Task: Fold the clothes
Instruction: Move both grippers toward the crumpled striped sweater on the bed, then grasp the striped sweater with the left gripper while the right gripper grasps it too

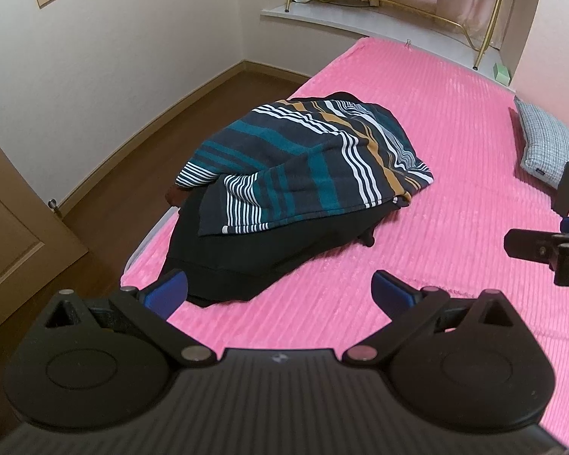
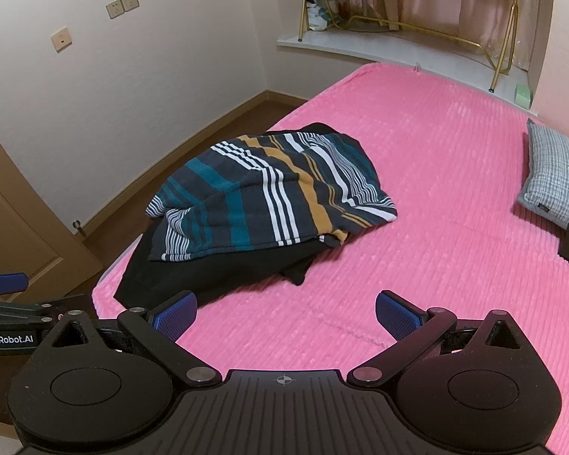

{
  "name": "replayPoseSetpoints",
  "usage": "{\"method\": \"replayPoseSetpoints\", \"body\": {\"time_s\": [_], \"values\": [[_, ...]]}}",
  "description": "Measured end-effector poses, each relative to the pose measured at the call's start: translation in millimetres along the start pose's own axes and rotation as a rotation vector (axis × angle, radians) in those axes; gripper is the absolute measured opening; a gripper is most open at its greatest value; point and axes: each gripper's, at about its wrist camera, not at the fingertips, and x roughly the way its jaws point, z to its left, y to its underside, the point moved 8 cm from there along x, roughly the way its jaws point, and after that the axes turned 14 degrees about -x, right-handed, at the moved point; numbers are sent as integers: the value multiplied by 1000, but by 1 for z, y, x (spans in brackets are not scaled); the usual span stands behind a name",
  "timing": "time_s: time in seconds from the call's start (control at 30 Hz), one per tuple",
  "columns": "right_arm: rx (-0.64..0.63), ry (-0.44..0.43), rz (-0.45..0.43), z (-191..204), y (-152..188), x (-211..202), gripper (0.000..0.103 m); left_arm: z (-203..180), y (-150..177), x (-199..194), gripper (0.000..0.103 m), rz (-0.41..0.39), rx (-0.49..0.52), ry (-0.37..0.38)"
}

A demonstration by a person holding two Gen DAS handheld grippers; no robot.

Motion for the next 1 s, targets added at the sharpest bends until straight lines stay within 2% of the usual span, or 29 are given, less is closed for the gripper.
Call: {"method": "replayPoseSetpoints", "body": {"time_s": [0.5,0.87,0.93,1.0], "values": [[5,4,17,-10,7,1,103,-10,2,5,102,4,24,9],[-3,15,18,-70,20,1,103,-29,9,14,100,5,39,2],[-13,6,15,-78,19,3,103,-40,8,15,100,12,184,92],[-26,-6,9,-85,17,5,103,-41,6,17,100,6,205,78]]}}
